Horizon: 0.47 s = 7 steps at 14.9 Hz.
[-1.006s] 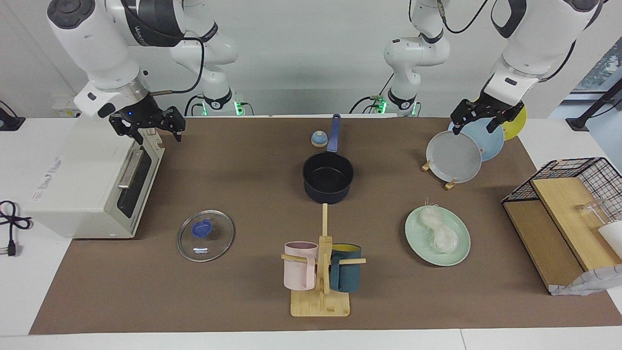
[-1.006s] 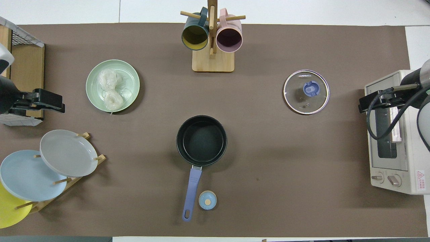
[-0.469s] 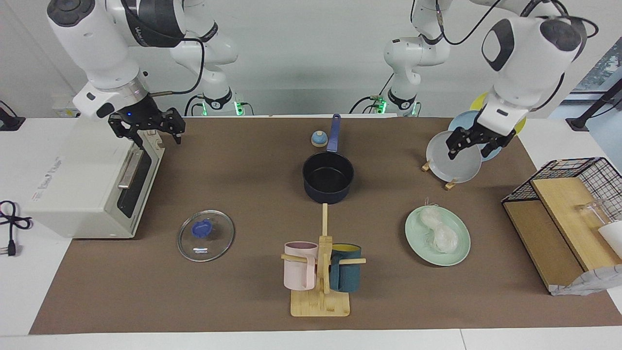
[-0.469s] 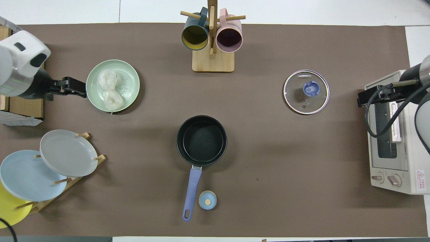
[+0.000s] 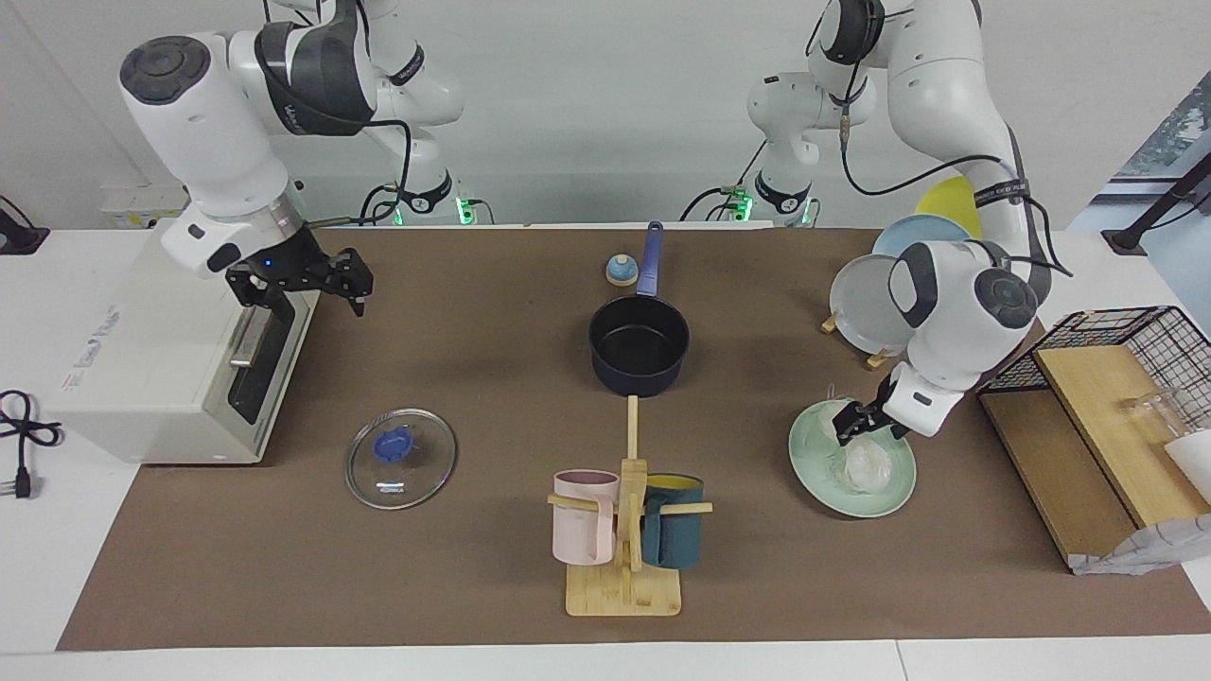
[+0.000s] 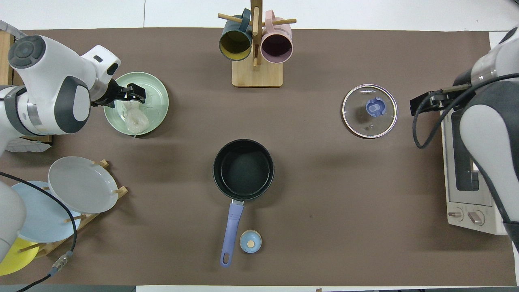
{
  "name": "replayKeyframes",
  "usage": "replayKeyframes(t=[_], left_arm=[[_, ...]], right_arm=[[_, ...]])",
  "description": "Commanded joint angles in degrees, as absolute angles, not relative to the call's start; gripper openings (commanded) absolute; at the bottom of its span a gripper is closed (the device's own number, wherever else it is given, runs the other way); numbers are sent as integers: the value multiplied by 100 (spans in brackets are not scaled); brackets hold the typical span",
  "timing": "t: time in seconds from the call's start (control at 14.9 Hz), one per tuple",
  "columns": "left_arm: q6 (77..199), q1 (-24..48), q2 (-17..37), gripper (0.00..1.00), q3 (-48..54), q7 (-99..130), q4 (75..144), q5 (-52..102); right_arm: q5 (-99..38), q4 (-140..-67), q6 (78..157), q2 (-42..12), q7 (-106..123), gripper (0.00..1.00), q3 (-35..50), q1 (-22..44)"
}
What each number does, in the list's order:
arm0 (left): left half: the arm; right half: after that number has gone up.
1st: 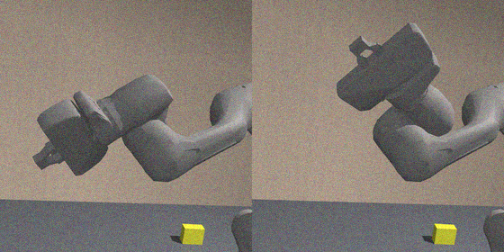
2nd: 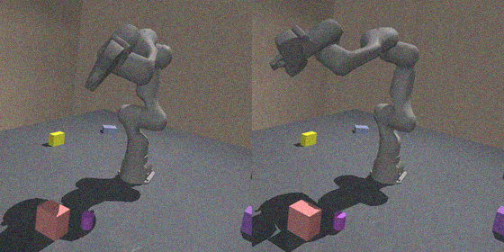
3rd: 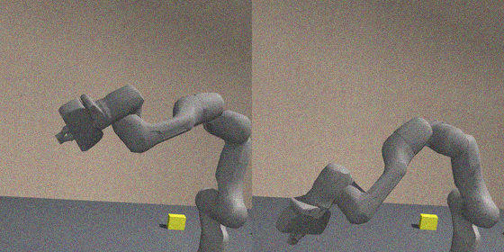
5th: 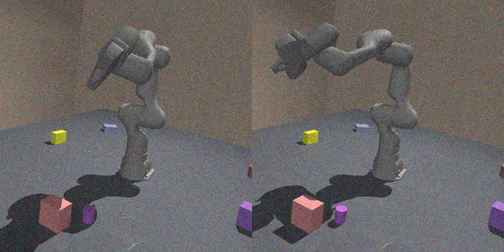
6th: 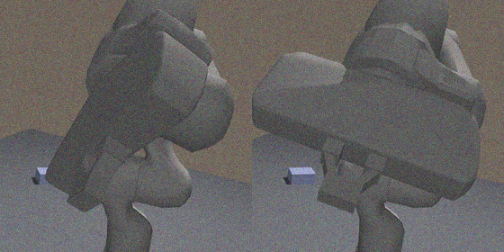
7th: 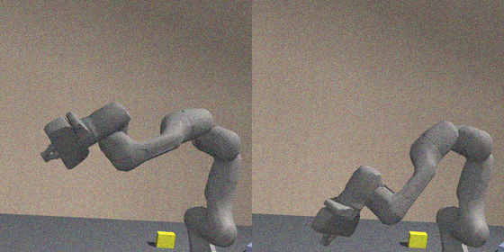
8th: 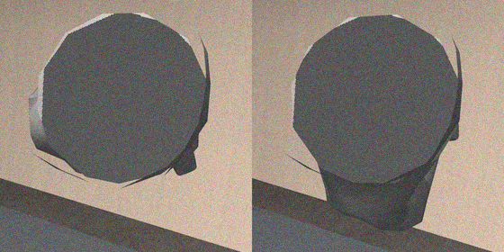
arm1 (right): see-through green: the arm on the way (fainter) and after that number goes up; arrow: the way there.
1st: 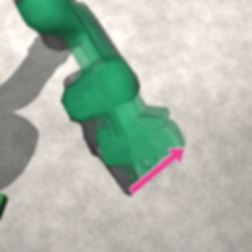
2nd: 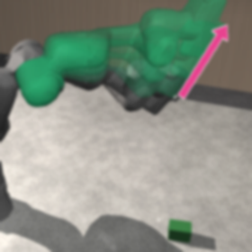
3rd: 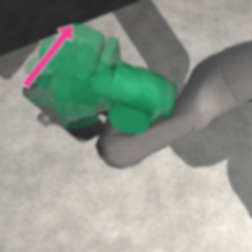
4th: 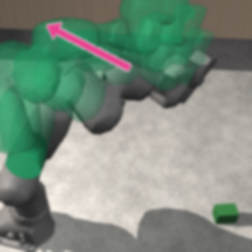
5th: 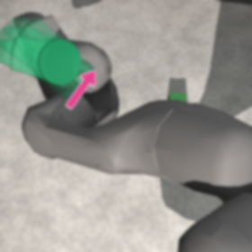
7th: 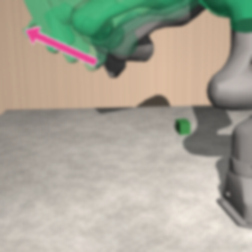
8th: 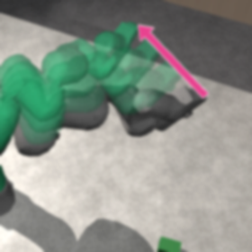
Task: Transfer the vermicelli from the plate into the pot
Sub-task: 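Reach the left gripper to the vermicelli while the right gripper reaches the lid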
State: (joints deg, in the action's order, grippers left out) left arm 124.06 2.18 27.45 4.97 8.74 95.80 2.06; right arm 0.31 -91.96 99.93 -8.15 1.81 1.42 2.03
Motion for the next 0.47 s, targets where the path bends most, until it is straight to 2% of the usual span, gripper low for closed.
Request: replayKeyframes(t=[0.0, 0.07, 0.13, 0.2, 0.27, 0.4], left_arm=[[12410, 325, 2777, 100, 422, 1072, 9553, 246], [12410, 334, 2777, 100, 422, 1081, 9562, 211], [12410, 343, 2777, 75, 422, 1098, 9571, 89], [12384, 343, 2777, 28, 422, 1107, 9589, 10], [12384, 325, 2777, 0, 431, 1047, 9589, -26], [12384, 351, 2777, 0, 431, 1028, 9545, -123]], right_arm=[[-26, -9132, 10431, -1168, -53, 100, 290, 185], [-26, -9167, 10633, -1282, -53, 100, 299, 185], [-26, -9167, 10774, -1405, -53, 100, 299, 185], [-35, -9202, 10967, -1485, -53, 100, 308, 185], [-26, -9289, 11186, -1538, -53, 100, 334, 176], [-26, -9299, 11311, -1774, -53, 100, 343, 167]])
